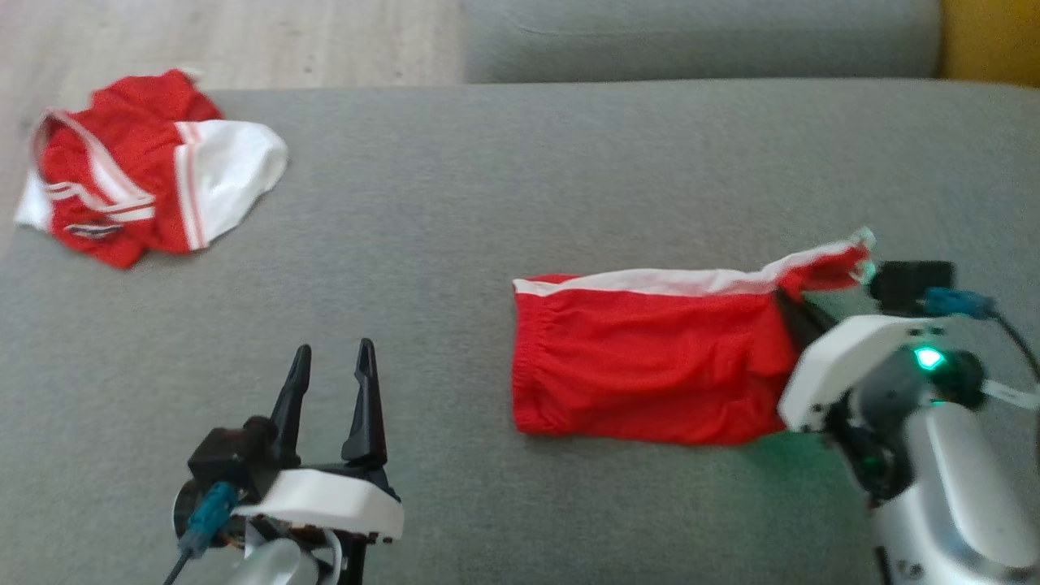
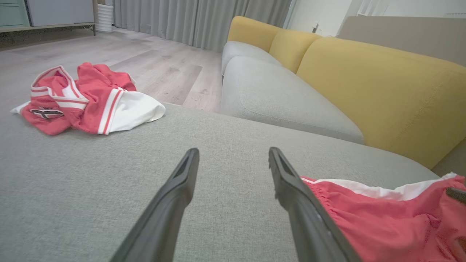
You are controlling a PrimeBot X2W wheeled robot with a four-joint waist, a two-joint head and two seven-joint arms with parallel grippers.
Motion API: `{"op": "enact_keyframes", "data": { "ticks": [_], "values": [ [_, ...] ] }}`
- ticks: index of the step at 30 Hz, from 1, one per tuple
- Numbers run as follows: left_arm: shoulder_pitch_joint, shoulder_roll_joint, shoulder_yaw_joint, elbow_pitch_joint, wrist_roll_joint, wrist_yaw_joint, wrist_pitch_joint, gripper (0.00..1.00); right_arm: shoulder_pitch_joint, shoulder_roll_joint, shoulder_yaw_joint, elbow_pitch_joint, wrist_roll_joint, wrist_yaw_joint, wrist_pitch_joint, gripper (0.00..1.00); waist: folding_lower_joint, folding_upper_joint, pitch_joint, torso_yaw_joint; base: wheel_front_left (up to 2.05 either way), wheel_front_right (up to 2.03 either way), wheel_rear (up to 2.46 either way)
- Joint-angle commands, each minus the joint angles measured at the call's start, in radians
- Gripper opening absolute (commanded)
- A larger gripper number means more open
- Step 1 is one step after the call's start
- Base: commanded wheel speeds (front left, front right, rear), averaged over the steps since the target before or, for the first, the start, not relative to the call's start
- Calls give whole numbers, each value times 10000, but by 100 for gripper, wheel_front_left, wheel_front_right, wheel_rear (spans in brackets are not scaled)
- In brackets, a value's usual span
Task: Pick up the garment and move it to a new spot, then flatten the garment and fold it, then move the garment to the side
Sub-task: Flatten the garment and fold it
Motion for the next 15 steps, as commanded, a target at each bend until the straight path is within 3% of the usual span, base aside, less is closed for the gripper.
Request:
{"op": "enact_keyframes", "data": {
  "ticks": [1,6,15],
  "values": [
    [-161,108,310,-218,4,-16,-121,100,-98,98,461,-576,146,73,38,0,1,0,-235,311,0,0,0],
    [-53,143,282,-210,-29,0,-93,100,-150,435,1912,-1078,893,73,224,0,1,0,-532,788,0,0,0],
    [-7,137,240,-281,-56,20,-46,100,-577,520,3474,-28,1894,73,-193,0,1,0,-635,1416,0,0,0]
  ]
}}
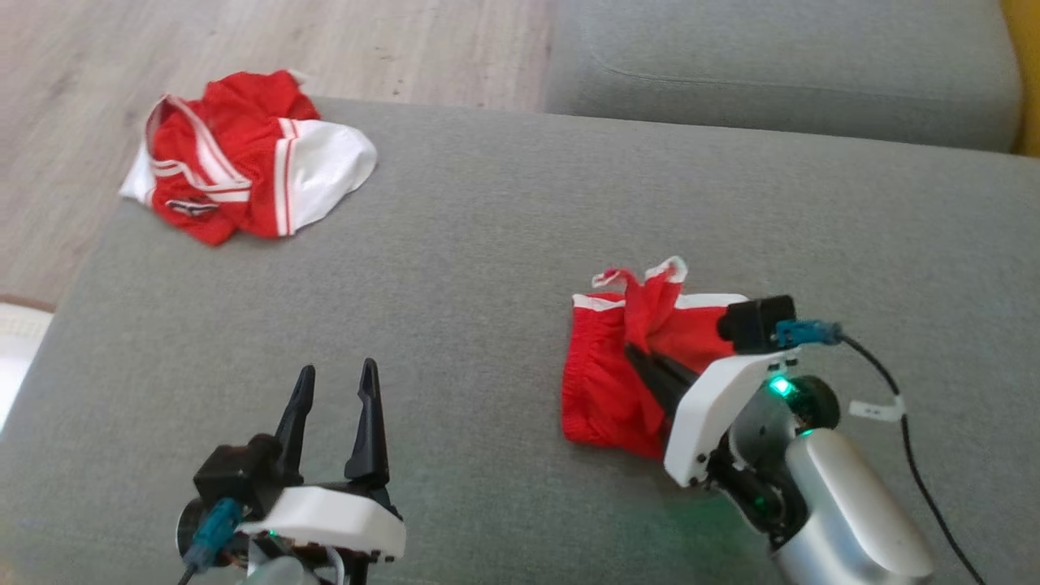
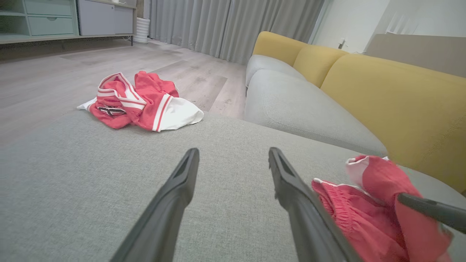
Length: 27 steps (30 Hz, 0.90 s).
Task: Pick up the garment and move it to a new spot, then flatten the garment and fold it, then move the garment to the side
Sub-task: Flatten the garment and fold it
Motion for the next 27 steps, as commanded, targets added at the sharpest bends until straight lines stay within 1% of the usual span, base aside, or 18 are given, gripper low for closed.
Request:
{"op": "enact_keyframes", "data": {
  "ticks": [1,9,10,11,12,13,17,21,24,27],
  "values": [
    [-331,135,313,-304,-44,12,-58,100,-647,149,324,-33,193,75,-310,0,1,0,15,169,0,0,0],
    [-298,70,351,-260,-62,0,-84,100,-1247,151,870,952,335,75,-746,0,1,0,62,349,0,0,0],
    [-290,63,358,-251,-63,-4,-89,100,-1304,151,930,1038,335,75,-829,9,1,0,59,356,0,0,0],
    [-280,57,364,-242,-64,-8,-93,100,-1349,151,987,1118,337,75,-906,45,1,0,52,357,0,0,0],
    [-265,52,373,-234,-68,-9,-97,100,-1376,151,1047,1172,352,75,-991,93,1,0,43,352,0,0,0],
    [-249,47,381,-226,-72,-11,-101,100,-1391,151,1095,1219,375,75,-1070,100,1,0,30,341,0,0,0],
    [-198,25,379,-194,-65,-14,-114,100,-1372,151,1339,1277,379,75,-1304,100,1,0,-42,251,0,0,0],
    [-148,14,329,-198,-49,-2,-114,100,-1180,152,1521,1031,180,75,-1489,100,1,0,-125,101,0,0,0],
    [-111,10,288,-218,-37,18,-107,100,-958,152,1333,748,-126,75,-1761,100,1,0,-175,-12,0,0,0],
    [-74,-9,206,-223,-18,20,-85,100,-693,150,860,469,-648,75,-2096,100,1,0,-237,-95,0,0,0]
  ]
}}
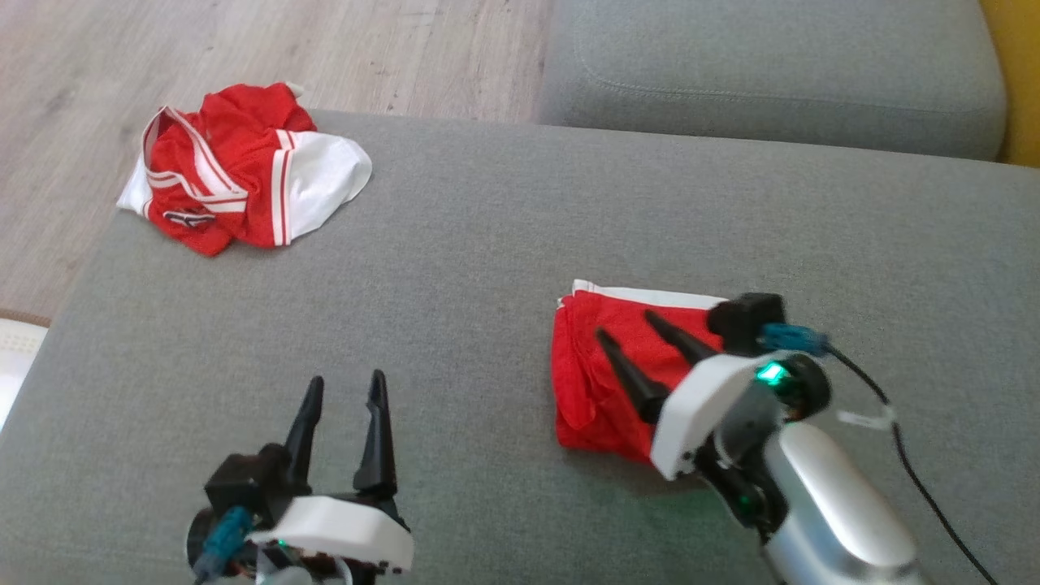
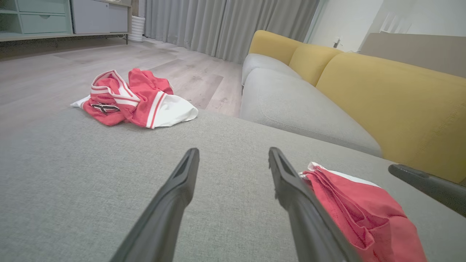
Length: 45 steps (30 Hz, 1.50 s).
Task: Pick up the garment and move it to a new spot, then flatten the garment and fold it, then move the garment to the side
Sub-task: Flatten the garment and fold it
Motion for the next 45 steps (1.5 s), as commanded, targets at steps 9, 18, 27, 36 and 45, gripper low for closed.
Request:
{"op": "enact_keyframes", "data": {
  "ticks": [9,18,27,36,45],
  "values": [
    [-73,-111,61,-243,53,-10,-59,100,890,90,-1650,-1332,-1402,75,-817,100,0,0,-150,-119,0,0,0],
    [136,-176,12,-155,91,-85,-107,100,1829,94,-2055,-1666,-2483,75,-1294,100,0,0,-219,-166,0,0,0],
    [36,-220,7,-102,131,-135,-112,100,1464,30,-1223,-649,-2907,75,-1627,0,0,0,-48,99,0,0,0],
    [-111,-243,122,-51,170,-137,-125,100,344,73,261,1411,-2699,75,-2079,0,0,0,348,704,0,0,0],
    [-176,-247,283,8,206,-156,-153,100,-378,142,2365,2869,-2516,75,-2398,0,0,0,518,1087,0,0,0]
  ]
}}
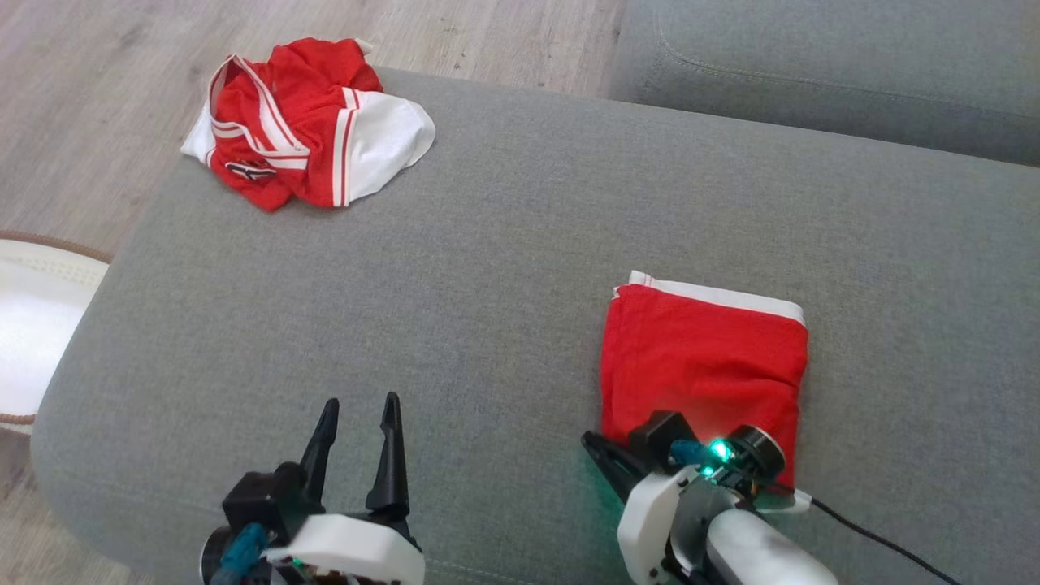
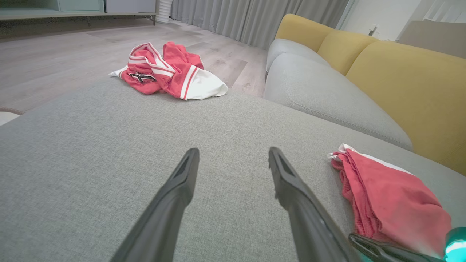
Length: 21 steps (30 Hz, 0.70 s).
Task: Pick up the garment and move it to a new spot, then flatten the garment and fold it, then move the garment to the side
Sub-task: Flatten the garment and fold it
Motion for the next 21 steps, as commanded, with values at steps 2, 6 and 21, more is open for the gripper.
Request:
{"op": "enact_keyframes", "data": {
  "ticks": [2,6,21],
  "values": [
    [-480,69,437,-264,89,15,-153,100,-519,146,308,-54,212,73,-373,0,-1,0,-3,16,0,0,0],
    [-408,111,577,-270,81,46,-165,100,-709,149,352,-179,393,73,-894,31,-1,0,-85,-126,0,0,0],
    [-103,411,834,-339,220,9,-190,100,610,152,-2114,-3009,268,73,-1409,100,-1,0,-796,-1285,0,0,0]
  ]
}}
